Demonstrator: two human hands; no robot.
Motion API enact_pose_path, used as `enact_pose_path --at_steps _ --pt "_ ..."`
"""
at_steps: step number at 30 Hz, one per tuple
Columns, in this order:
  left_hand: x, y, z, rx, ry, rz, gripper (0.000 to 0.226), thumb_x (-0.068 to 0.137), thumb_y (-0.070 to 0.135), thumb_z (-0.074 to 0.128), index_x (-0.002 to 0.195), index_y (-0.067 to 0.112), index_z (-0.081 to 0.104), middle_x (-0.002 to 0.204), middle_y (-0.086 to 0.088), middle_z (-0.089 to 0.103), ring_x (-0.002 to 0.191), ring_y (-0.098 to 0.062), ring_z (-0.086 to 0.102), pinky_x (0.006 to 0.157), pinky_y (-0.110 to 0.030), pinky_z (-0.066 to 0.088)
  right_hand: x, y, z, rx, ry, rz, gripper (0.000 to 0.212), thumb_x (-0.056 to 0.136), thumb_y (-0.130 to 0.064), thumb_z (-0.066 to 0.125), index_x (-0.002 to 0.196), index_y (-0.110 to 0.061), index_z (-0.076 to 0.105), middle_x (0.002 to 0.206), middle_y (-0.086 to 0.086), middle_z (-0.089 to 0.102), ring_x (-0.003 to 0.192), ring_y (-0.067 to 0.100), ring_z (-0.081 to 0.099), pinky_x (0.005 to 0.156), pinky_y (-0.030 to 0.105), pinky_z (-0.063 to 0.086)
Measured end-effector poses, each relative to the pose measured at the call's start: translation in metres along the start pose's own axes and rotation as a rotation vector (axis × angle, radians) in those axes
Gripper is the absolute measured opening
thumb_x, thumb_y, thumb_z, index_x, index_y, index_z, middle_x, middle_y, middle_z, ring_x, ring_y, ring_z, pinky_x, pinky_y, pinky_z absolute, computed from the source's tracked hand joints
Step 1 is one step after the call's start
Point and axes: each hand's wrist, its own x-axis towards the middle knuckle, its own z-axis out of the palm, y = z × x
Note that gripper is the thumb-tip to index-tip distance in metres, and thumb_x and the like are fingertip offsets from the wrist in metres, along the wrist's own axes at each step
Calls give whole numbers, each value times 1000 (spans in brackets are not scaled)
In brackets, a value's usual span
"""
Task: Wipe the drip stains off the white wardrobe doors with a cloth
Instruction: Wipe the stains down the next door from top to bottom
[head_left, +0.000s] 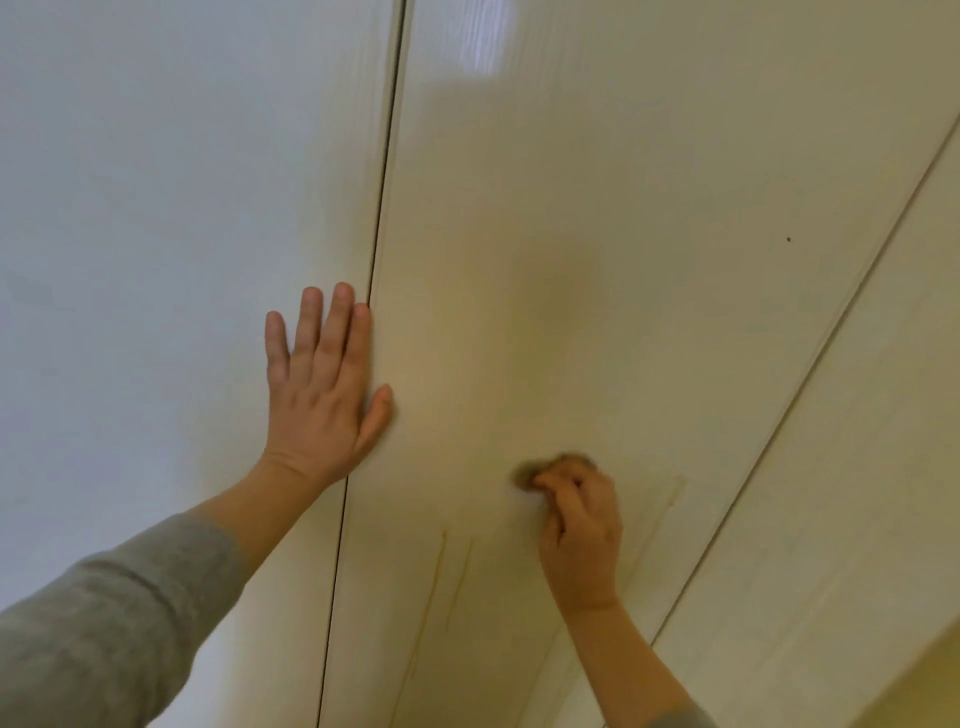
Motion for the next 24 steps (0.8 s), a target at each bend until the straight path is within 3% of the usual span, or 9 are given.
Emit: enact_pose_path --at_steps 3,5,8,10,14,18,21,22,24 --pt "1 1 2 3 26 2 78 95 41 31 158 8 -1 165 -2 -18 152 -26 -15 121 -51 -11 -45 6 -8 13 -176 73 24 86 0 51 89 -6 74 105 -5 55 99 21 60 90 24 48" --pt "0 2 4 -4 38 8 78 95 41 31 158 8 0 165 -2 -17 152 -26 -14 121 -51 -11 -39 0 -17 94 -172 214 19 85 -1 59 92 -10 74 103 -7 58 95 18 61 87 15 46" --pt "0 1 6 -8 55 10 78 94 41 32 158 9 0 165 -1 -16 152 -25 -13 121 -51 -10 14 -20 -25 204 118 456 15 88 -3 68 99 -14 71 100 -2 62 94 10 61 80 20 49" --pt "0 1 7 -6 57 11 79 93 40 31 158 9 0 165 -1 -16 152 -25 -13 121 -51 -10 54 -27 -24 235 336 520 16 88 -3 69 101 -11 68 99 1 61 89 6 58 77 19 49" --pt "-1 0 8 0 71 25 77 93 40 31 158 7 5 166 -3 -13 153 -26 -11 122 -51 -9 67 -24 0 111 447 529 13 92 -11 62 103 -4 61 102 4 56 90 11 54 78 14 43" --pt "0 -1 10 1 94 28 77 93 40 32 157 6 7 166 -2 -12 153 -25 -11 122 -51 -9 -1 -15 22 24 480 819 29 97 -28 49 107 -2 53 105 14 54 89 23 53 72 25 41" --pt "0 -2 10 -2 86 34 78 93 40 32 158 7 4 166 -2 -14 153 -25 -12 122 -51 -9 -35 -12 14 16 472 1114 19 99 -17 52 111 -2 52 110 16 54 88 22 51 76 44 49" --pt "-1 -2 10 -2 83 33 78 93 40 32 158 7 3 166 -2 -14 152 -25 -12 122 -51 -9 -34 -12 8 32 468 1136 15 98 -15 54 110 -4 53 109 13 55 89 23 53 79 47 51" --pt "-2 -2 11 -5 83 29 77 93 39 31 158 7 5 166 -2 -13 153 -26 -11 122 -51 -9 -11 -13 -7 100 484 976 10 96 -12 59 105 -11 56 103 8 57 88 18 56 79 43 52"
